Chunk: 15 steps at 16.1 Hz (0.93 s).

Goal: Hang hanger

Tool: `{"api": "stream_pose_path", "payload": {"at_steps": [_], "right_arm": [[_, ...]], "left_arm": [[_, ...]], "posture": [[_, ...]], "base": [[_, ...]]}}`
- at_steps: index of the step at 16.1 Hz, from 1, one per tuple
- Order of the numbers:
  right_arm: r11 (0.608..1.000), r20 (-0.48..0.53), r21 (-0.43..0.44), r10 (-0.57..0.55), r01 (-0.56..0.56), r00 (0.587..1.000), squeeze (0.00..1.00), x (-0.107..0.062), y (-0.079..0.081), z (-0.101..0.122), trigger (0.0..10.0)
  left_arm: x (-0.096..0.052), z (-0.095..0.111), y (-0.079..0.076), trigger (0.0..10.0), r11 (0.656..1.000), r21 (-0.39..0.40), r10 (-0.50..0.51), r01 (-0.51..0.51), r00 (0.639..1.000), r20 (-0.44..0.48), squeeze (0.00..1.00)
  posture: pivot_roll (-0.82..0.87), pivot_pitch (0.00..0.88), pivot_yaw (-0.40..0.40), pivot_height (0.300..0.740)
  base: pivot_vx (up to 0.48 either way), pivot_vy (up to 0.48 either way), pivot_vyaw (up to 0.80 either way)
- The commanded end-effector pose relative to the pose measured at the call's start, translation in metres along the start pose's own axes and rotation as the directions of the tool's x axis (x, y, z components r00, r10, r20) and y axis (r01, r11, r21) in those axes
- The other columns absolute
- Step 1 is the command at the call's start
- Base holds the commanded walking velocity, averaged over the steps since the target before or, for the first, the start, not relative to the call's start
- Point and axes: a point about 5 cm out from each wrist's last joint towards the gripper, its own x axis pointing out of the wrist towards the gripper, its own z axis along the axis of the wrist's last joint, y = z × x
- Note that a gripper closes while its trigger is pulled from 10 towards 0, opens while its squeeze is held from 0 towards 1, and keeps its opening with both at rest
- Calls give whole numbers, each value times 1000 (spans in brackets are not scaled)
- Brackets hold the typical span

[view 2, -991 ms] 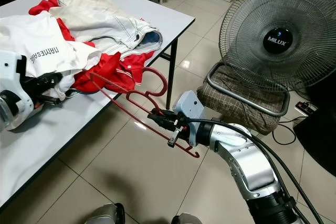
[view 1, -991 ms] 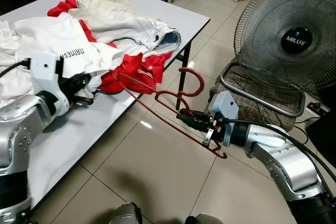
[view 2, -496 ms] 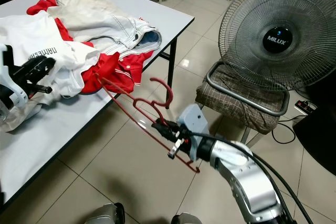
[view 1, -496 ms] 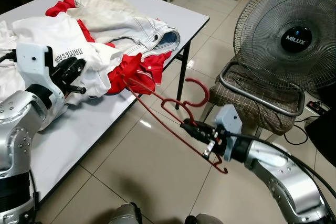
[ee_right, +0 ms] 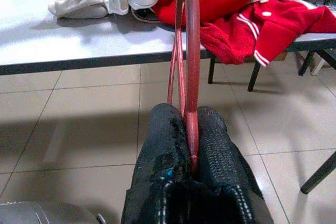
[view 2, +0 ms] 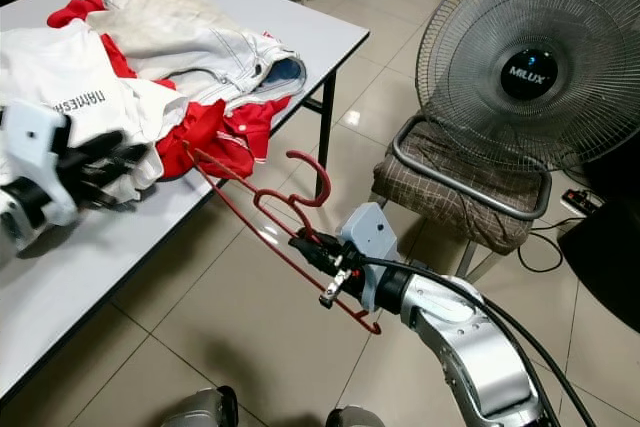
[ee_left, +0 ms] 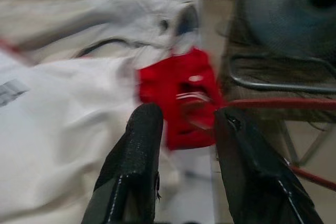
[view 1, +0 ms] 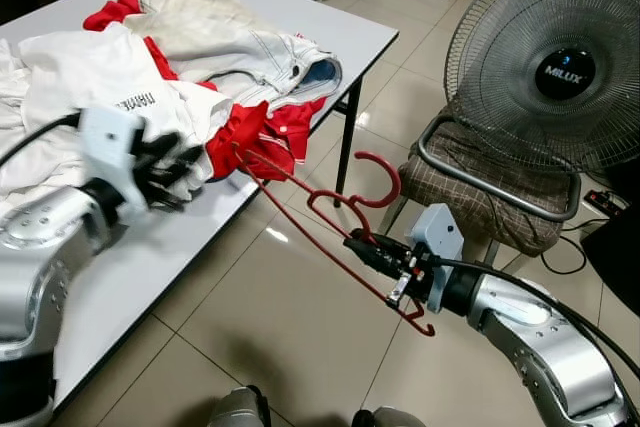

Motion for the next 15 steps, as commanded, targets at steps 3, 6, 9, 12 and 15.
{"api": "stream_pose_path", "payload": {"at_steps": [3, 6, 9, 12, 15], "right_arm": [[1000, -2, -4, -16, 16, 1000, 0, -4, -2, 2, 10000], [1000, -2, -4, -20, 20, 1000, 0, -4, -2, 3, 10000], [1000, 1, -3, -21, 21, 1000, 0, -4, -2, 4, 10000], [1000, 1, -4, -19, 19, 1000, 0, -4, -2, 4, 10000], [1000, 2, -2, -19, 19, 1000, 0, -2, -1, 5, 10000]], "left_arm": [[0, -8, 1, 10000, 981, 128, 152, -143, 986, -68, 0], [-4, -12, -3, 10000, 946, 231, 254, -228, 963, -88, 0], [-4, -19, -10, 10000, 923, 278, 298, -268, 952, -71, 0], [-4, -22, -13, 10000, 927, 251, 305, -277, 949, -81, 0], [-1, -32, -16, 10000, 921, 218, 347, -322, 934, -90, 0]], "posture": [[-40, 129, -15, 740], [-39, 130, -16, 740], [-43, 130, -24, 740], [-42, 129, -25, 740], [-42, 126, -25, 740]], "base": [[0, 0, 0], [0, 0, 0], [0, 0, 0], [0, 0, 0], [0, 0, 0]]}}
